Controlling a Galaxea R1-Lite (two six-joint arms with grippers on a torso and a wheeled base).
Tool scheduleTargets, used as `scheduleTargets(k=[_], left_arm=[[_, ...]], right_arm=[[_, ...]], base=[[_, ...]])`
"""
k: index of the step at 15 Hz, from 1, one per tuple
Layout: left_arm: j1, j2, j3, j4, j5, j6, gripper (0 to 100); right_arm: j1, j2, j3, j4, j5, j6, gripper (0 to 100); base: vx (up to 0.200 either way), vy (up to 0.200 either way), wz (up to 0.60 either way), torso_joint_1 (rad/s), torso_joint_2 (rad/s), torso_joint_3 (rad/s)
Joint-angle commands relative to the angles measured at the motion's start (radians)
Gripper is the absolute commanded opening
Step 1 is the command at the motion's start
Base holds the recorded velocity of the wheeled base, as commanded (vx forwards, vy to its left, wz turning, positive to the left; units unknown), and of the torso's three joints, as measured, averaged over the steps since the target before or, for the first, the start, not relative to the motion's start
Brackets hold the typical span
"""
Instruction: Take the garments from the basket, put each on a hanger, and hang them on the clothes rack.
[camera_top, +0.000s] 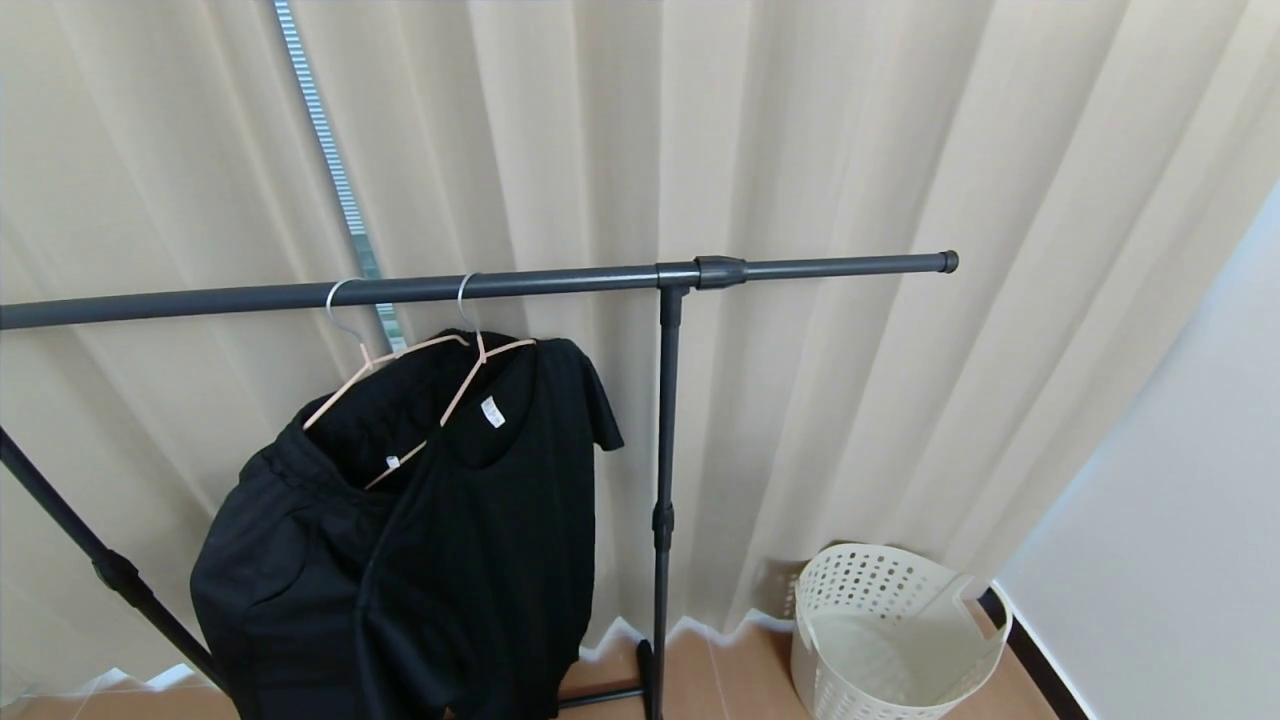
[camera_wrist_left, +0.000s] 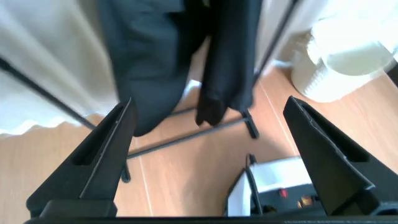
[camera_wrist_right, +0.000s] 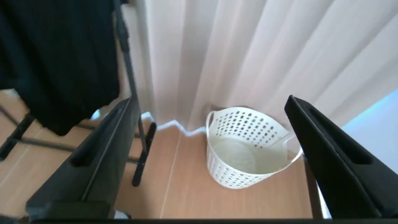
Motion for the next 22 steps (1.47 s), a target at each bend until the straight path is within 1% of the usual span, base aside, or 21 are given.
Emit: scheduleTargets(k=[1,2,4,5,6,7,9,11,12,16,18,22], left_arm=[[0.069,-0.125,0.0,0.0,-0.005,0.006,100],[0.08,-0.162,0.0,0.0,-0.005,0.007,100],[0.147,-0.2,0.0,0.0,-0.005,0.007,100],[0.187,-0.243,0.0,0.0,-0.005,0.017,100],[0.189,-0.291,0.0,0.0,-0.009,0.02,100],[0.178,-0.367,0.0,0.0,-0.04,0.029,100],[0.178,-0.363,0.0,0.0,-0.058,0.029,100],[0.178,-0.364,0.0,0.0,-0.06,0.032,100],[0.178,-0.363,0.0,0.0,-0.06,0.029,100],[0.178,-0.364,0.0,-0.002,-0.055,0.023,100],[0.178,-0.364,0.0,-0.002,-0.055,0.003,100],[0.178,-0.364,0.0,-0.002,-0.055,0.001,100]], right_arm=[[-0.1,-0.101,0.001,0.01,0.036,-0.001,100],[-0.135,-0.104,0.001,0.012,0.037,-0.001,100],[-0.164,-0.124,0.001,0.012,0.04,-0.003,100],[-0.181,-0.146,0.001,0.012,0.04,-0.003,100],[-0.189,-0.156,0.001,0.013,0.042,-0.003,100],[-0.195,-0.19,0.001,0.013,0.043,-0.001,100],[-0.204,-0.196,0.001,0.004,0.045,0.037,100],[-0.204,-0.196,0.001,0.007,0.057,0.042,100],[-0.204,-0.196,0.001,0.008,0.108,0.066,100],[-0.204,-0.196,0.001,0.01,0.106,0.065,100],[-0.204,-0.196,0.001,0.008,0.106,0.066,100],[-0.204,-0.196,0.001,0.008,0.106,0.066,100]], base=[[0.0,0.0,0.0,0.0,0.0,0.0],[0.0,0.0,0.0,0.0,0.0,0.0],[0.0,0.0,0.0,0.0,0.0,0.0],[0.0,0.0,0.0,0.0,0.0,0.0],[0.0,0.0,0.0,0.0,0.0,0.0],[0.0,0.0,0.0,0.0,0.0,0.0],[0.0,0.0,0.0,0.0,0.0,0.0],[0.0,0.0,0.0,0.0,0.0,0.0],[0.0,0.0,0.0,0.0,0.0,0.0],[0.0,0.0,0.0,0.0,0.0,0.0],[0.0,0.0,0.0,0.0,0.0,0.0],[0.0,0.0,0.0,0.0,0.0,0.0]])
